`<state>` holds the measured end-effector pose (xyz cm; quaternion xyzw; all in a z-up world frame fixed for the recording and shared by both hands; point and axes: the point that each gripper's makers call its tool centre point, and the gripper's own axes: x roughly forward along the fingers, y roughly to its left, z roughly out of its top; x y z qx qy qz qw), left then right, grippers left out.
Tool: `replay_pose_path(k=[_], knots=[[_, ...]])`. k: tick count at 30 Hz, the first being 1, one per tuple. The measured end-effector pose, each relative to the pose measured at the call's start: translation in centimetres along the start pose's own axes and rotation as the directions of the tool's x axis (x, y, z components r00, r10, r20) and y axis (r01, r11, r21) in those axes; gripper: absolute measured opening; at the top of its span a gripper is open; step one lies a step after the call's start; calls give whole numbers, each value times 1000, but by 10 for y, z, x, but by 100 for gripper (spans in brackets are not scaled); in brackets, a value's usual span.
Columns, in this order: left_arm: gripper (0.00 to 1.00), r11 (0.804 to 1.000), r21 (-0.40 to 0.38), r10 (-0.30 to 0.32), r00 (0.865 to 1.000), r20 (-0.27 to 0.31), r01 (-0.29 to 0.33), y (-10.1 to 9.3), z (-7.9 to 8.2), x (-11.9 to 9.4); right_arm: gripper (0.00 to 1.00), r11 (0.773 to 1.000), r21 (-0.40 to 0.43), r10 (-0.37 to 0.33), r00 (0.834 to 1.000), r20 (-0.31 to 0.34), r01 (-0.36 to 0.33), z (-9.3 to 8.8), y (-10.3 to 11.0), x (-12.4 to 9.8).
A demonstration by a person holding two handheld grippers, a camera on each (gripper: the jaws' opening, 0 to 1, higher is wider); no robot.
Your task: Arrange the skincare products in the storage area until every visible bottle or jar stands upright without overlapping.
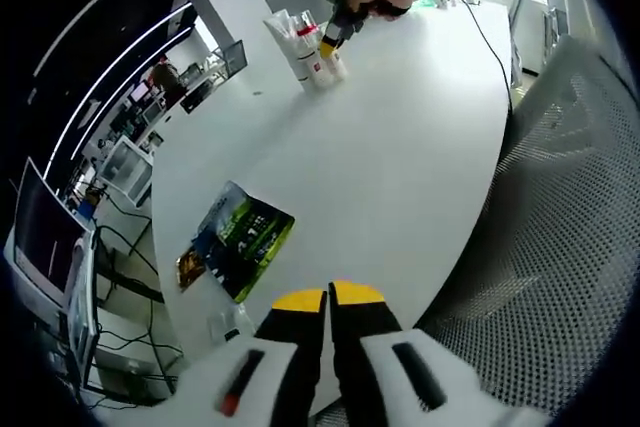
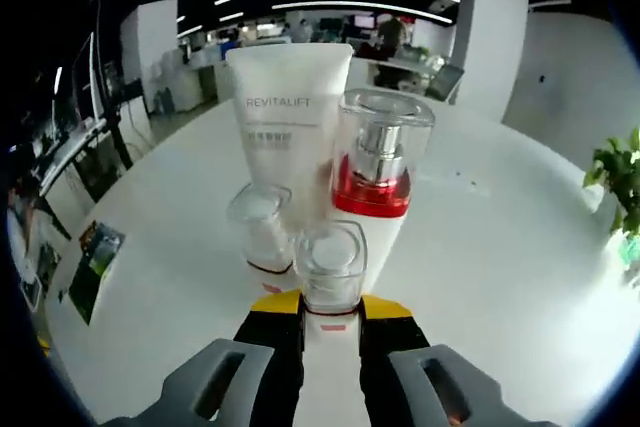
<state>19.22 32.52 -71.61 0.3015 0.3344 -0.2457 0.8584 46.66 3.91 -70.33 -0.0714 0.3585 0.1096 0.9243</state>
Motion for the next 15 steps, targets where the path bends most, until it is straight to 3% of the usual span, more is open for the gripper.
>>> replay_pose_path(k=[15], knots=[[0, 1000, -1, 2, 1000, -2, -2, 0, 0, 0, 16, 995, 79, -55, 998, 12, 54, 4, -7, 4]])
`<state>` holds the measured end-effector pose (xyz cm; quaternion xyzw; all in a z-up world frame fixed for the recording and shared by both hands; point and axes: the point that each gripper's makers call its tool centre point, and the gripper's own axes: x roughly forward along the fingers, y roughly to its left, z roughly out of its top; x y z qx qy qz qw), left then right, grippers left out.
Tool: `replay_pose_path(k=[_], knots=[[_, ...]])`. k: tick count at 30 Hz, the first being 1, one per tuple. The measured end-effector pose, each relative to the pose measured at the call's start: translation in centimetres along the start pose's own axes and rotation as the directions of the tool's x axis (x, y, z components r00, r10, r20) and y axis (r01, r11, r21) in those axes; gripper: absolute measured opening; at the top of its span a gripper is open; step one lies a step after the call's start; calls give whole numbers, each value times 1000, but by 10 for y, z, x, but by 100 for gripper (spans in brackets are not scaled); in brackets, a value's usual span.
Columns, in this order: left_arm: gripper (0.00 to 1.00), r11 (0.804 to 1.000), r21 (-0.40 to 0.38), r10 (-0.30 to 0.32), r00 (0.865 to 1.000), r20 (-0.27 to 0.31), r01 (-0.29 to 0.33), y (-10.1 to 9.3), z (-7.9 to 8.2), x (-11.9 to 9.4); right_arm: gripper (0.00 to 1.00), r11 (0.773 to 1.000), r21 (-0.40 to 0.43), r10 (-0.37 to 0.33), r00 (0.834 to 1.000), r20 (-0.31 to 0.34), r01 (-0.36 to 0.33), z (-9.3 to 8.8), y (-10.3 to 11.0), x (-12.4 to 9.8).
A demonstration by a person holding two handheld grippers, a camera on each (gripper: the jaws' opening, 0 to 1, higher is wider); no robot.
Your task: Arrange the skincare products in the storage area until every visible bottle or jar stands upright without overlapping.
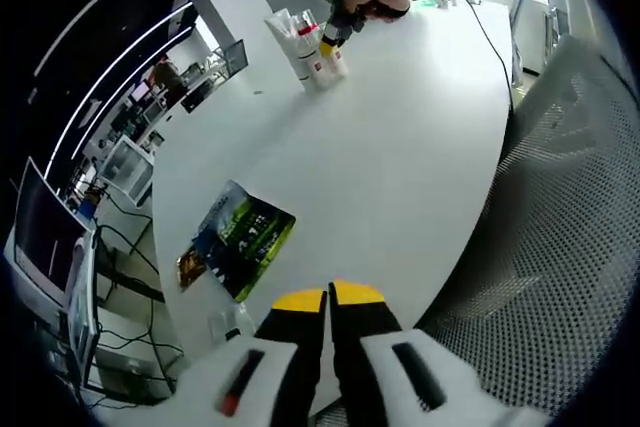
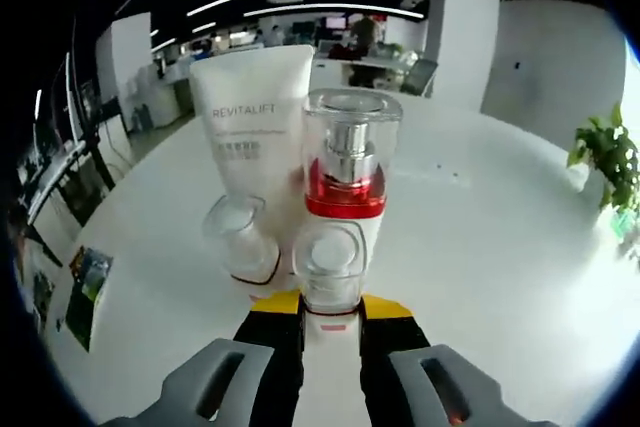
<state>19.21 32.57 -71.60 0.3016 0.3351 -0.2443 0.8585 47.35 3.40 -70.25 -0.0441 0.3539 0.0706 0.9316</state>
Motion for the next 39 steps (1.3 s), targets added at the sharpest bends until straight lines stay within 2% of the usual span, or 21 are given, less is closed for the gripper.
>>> replay_pose_path(k=[9, 14, 18, 25, 27, 31, 34, 35, 37, 39], knots=[[0, 1000, -1, -1, 1000, -3, 1, 0, -1, 0, 16, 1000, 28, -13, 1000, 4, 13, 0, 0, 1], [0, 1000, -1, 2, 1000, -2, -2, 0, 0, -1, 17, 1000, -1, -17, 1000, -11, 17, -1, -1, 2], [0, 1000, -2, 2, 1000, -3, -2, 0, -1, -1, 23, 1000, -21, -23, 1000, -13, 22, -2, -1, 3], [0, 1000, -2, 3, 1000, -3, -3, 0, 0, 0, 25, 999, -33, -28, 999, -25, 27, -7, -3, 0], [0, 1000, -1, 5, 1000, -2, -5, 1, 0, 0, 26, 999, -29, -31, 999, -28, 30, -9, -5, -2], [0, 1000, -2, 10, 1000, 3, -10, 2, 0, -1, 27, 1000, -15, -21, 998, -53, 21, -29, -3, -11], [0, 1000, -3, 16, 1000, 5, -16, 3, 1, -1, 29, 1000, 7, 21, 995, -93, -20, -51, 14, -20], [0, 1000, -4, 17, 1000, 6, -17, 3, 1, -1, 31, 998, 13, 67, 992, -109, -66, -60, 30, -24], [0, 1000, -4, 22, 1000, 8, -22, 4, 1, -2, 34, 994, 30, 104, 986, -131, -101, -70, 48, -31], [0, 1000, -7, 23, 1000, 11, -23, 5, 2, -2, 37, 984, 59, 174, 976, -132, -168, -76, 79, -36]])
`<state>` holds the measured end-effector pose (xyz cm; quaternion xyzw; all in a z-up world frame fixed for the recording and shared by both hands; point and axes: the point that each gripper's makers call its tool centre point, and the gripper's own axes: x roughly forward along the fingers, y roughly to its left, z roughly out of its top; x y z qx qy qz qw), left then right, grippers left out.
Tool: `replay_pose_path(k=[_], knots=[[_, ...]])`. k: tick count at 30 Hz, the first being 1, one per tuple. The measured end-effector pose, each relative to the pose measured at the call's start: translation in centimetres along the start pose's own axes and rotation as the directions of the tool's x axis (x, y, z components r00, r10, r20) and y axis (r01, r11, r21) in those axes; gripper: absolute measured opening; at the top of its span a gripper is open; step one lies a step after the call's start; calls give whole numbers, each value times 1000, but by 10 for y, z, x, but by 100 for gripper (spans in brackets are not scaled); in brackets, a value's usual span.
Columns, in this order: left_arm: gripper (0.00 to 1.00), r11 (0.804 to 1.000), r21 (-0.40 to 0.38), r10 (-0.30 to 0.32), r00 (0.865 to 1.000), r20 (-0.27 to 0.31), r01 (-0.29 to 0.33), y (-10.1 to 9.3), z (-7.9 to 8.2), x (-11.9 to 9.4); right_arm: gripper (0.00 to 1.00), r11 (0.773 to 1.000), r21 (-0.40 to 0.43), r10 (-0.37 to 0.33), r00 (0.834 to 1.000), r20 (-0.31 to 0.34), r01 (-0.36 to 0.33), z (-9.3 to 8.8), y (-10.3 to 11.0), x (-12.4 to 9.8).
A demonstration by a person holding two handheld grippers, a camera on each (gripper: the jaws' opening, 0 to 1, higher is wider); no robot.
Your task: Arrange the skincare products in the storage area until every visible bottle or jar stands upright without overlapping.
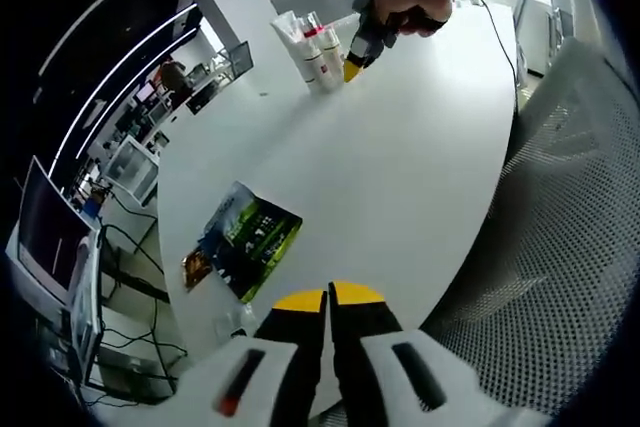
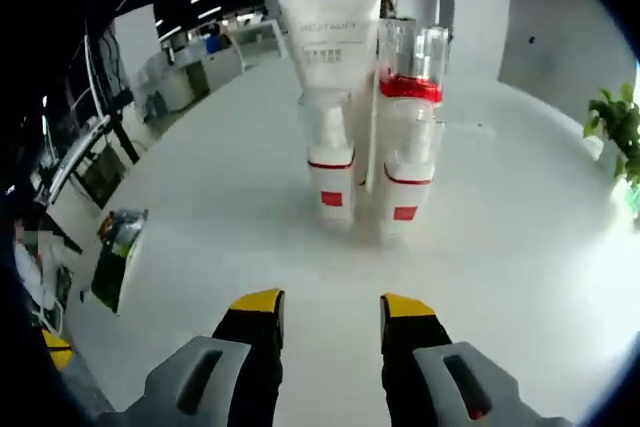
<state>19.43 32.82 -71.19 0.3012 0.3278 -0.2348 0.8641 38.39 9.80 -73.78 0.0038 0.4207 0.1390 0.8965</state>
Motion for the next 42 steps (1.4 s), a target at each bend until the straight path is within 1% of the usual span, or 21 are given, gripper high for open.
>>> replay_pose_path(k=[1, 3, 4, 5, 7, 10, 13, 14, 15, 18, 20, 23, 24, 25, 29, 31, 33, 36, 37, 38, 42], knots=[[0, 1000, 1, 2, 1000, 0, -2, 0, 0, 0, 40, 999, 29, 37, 999, -22, -36, -5, 18, 1], [0, 1000, 0, 8, 1000, 8, -8, 2, 1, -1, 46, 994, 52, 101, 995, -19, -100, -2, 44, 7], [0, 1000, -3, 11, 1000, 8, -11, 2, 1, -1, 51, 985, 81, 157, 987, -28, -154, 0, 66, 10], [0, 1000, -3, 13, 1000, 6, -12, 3, 1, -1, 56, 981, 86, 181, 982, -47, -177, -1, 80, 13], [0, 1000, -8, 7, 1000, -2, -7, 2, -1, 0, 67, 965, 71, 258, 963, -73, -253, 2, 118, 18], [0, 1000, -5, 10, 1000, -13, -10, 2, -3, 0, 74, 950, 29, 312, 945, -103, -310, 8, 158, 25], [0, 1000, -9, 17, 999, -29, -17, 4, -6, 1, 83, 946, 4, 319, 930, -183, -323, 3, 187, 35], [0, 999, -13, 32, 999, -31, -32, 7, -7, 0, 87, 950, -1, 302, 925, -230, -311, 0, 195, 40], [0, 999, -20, 41, 999, -23, -41, 9, -6, -1, 91, 954, -12, 287, 924, -254, -300, -2, 201, 42], [0, 999, -26, 39, 999, -10, -40, 9, -4, -2, 94, 954, -50, 271, 924, -271, -295, 8, 231, 54], [0, 1000, -31, 0, 1000, 1, 0, 1, -2, -1, 94, 954, -102, 243, 925, -294, -283, 12, 246, 59], [0, 1000, -27, -14, 1000, 9, 14, -1, 0, -2, 97, 962, -158, 165, 933, -320, -224, 13, 254, 66], [0, 999, -33, -13, 1000, 2, 13, 0, -2, -2, 99, 965, -184, 119, 935, -333, -189, 13, 253, 69], [0, 999, -36, -7, 1000, 2, 7, 1, -2, -2, 99, 965, -197, 104, 940, -324, -175, 15, 255, 73], [0, 999, -49, 0, 1000, 3, 0, 4, -2, -2, 99, 966, -192, 102, 938, -331, -173, 10, 269, 87], [0, 999, -52, -1, 1000, -2, 1, 4, -4, -1, 99, 970, -192, 75, 934, -350, -150, 3, 270, 87], [0, 998, -56, 2, 1000, 1, -2, 5, -3, -1, 99, 966, -224, 37, 926, -374, -130, -6, 269, 86], [0, 998, -55, -9, 1000, 1, 9, 3, -4, -1, 100, 966, -221, 40, 922, -384, -134, -19, 275, 87], [0, 998, -56, -10, 1000, -1, 10, 3, -4, -1, 99, 956, -270, 11, 935, -353, -114, -13, 271, 89], [0, 998, -59, -12, 1000, -2, 12, 3, -4, -1, 99, 952, -283, 0, 928, -371, -114, -18, 273, 87], [0, 998, -68, -11, 1000, 1, 11, 3, -4, -1, 99, 934, -336, -17, 927, -375, -119, -21, 275, 89]])
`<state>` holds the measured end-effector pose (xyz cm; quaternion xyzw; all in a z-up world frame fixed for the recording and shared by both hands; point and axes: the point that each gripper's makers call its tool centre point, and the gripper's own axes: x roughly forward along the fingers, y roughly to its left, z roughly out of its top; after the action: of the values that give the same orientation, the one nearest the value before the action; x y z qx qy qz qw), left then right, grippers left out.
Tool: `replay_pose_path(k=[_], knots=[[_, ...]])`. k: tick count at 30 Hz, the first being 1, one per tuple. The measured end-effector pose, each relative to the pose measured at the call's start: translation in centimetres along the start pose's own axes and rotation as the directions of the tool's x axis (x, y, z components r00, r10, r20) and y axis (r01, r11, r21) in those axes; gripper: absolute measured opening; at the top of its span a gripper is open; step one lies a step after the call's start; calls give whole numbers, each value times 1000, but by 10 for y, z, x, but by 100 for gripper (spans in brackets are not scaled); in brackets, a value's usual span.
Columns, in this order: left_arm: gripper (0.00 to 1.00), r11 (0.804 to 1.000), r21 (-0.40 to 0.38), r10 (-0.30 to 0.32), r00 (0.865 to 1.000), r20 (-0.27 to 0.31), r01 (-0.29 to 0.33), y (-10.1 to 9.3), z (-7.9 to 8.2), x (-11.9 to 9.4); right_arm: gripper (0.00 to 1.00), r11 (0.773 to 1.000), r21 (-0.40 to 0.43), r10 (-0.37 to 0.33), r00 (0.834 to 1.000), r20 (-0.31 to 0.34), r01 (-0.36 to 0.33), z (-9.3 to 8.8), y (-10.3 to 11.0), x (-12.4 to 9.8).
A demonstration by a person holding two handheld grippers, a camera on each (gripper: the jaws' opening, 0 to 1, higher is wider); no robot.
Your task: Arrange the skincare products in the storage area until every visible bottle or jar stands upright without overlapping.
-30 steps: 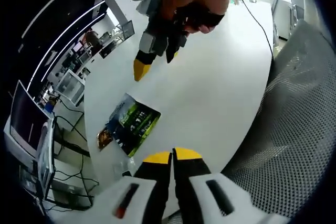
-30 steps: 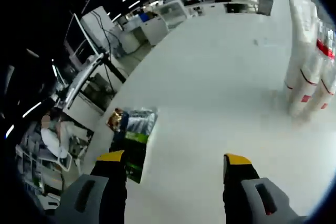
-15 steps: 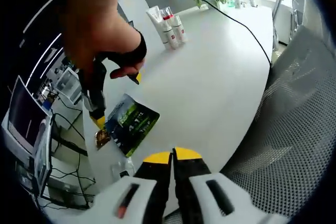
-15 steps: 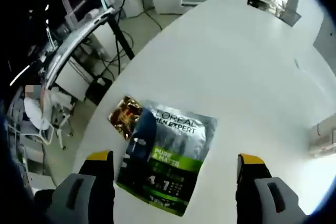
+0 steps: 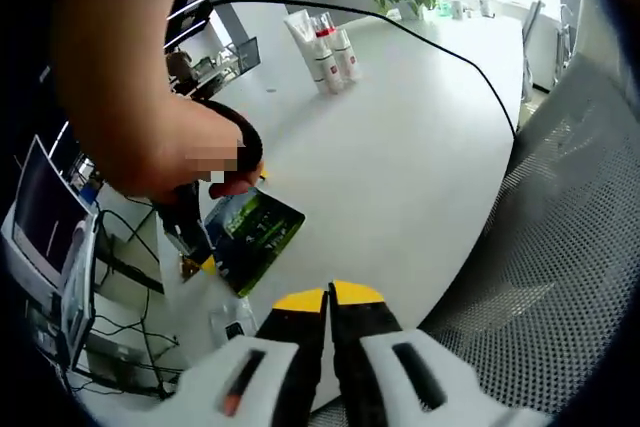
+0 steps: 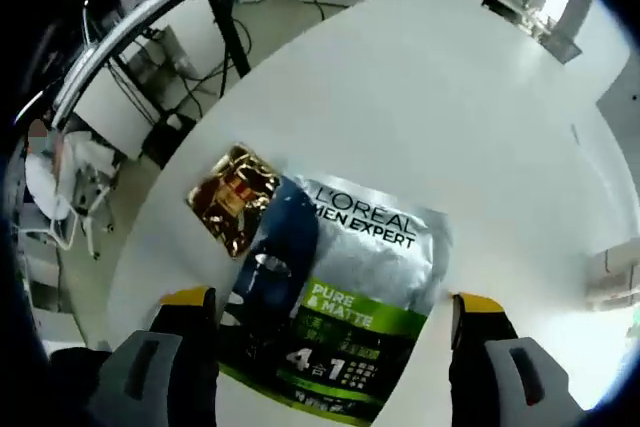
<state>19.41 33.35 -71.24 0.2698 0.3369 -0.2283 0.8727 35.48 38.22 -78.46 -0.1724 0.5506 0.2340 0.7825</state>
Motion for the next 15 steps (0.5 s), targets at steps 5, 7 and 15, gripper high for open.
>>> replay_pose_path(k=[5, 7, 15], knots=[[0, 1000, -7, 4, 1000, 3, -4, 1, 0, 0, 99, 1000, -3, -5, 1000, 12, 5, 2, -1, 0], [0, 1000, -8, 7, 1000, 4, -7, 2, 0, -1, 99, 1000, -4, -4, 1000, 14, 4, 3, 1, 0], [0, 1000, -11, 14, 1000, -13, -14, 3, -3, -1, 84, 991, -129, 48, 997, 65, -39, 2, 5, -4]])
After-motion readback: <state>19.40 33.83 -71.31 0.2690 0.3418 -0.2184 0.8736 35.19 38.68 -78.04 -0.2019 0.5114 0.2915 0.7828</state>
